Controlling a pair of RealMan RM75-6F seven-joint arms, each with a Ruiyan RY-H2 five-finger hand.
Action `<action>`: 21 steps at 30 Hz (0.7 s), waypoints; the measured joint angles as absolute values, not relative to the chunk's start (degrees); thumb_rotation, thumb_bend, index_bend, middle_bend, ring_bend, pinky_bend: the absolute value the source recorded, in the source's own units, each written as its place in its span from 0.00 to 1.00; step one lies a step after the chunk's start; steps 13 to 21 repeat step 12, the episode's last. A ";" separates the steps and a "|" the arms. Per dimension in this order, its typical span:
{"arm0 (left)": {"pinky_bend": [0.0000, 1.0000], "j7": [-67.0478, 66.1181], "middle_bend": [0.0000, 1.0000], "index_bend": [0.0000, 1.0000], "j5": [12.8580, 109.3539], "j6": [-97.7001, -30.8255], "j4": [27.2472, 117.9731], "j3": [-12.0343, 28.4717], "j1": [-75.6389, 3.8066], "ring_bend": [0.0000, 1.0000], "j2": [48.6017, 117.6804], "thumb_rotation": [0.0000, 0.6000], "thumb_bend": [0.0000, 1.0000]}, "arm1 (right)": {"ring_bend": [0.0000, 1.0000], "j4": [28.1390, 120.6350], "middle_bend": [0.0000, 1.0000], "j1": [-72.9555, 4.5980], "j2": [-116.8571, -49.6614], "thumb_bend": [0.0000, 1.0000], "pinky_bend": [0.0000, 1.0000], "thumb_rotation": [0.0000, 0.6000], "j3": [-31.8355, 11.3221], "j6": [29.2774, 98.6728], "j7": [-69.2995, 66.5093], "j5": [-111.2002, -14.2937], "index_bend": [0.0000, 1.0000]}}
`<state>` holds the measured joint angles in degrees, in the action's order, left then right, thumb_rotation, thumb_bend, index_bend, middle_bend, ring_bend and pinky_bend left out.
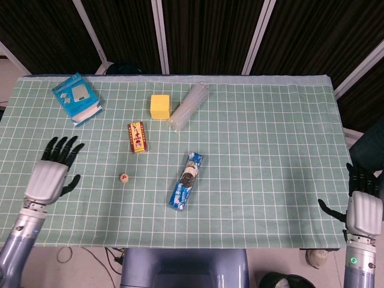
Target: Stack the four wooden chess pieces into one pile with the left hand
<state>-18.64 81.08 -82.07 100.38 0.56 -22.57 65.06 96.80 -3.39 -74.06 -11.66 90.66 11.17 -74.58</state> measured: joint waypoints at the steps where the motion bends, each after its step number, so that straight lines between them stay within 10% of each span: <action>1: 0.00 -17.34 0.02 0.09 81.62 -82.85 100.20 0.21 -21.64 0.00 64.43 1.00 0.32 | 0.00 96.54 0.01 -3.45 -74.06 0.23 0.00 1.00 -11.36 90.79 11.10 -75.53 0.00; 21: 0.00 -6.73 0.02 0.07 83.49 -86.54 93.05 -2.34 -14.30 0.00 61.65 1.00 0.32 | 0.00 93.19 0.01 -4.43 -73.06 0.23 0.00 1.00 -7.32 90.89 9.41 -85.28 0.00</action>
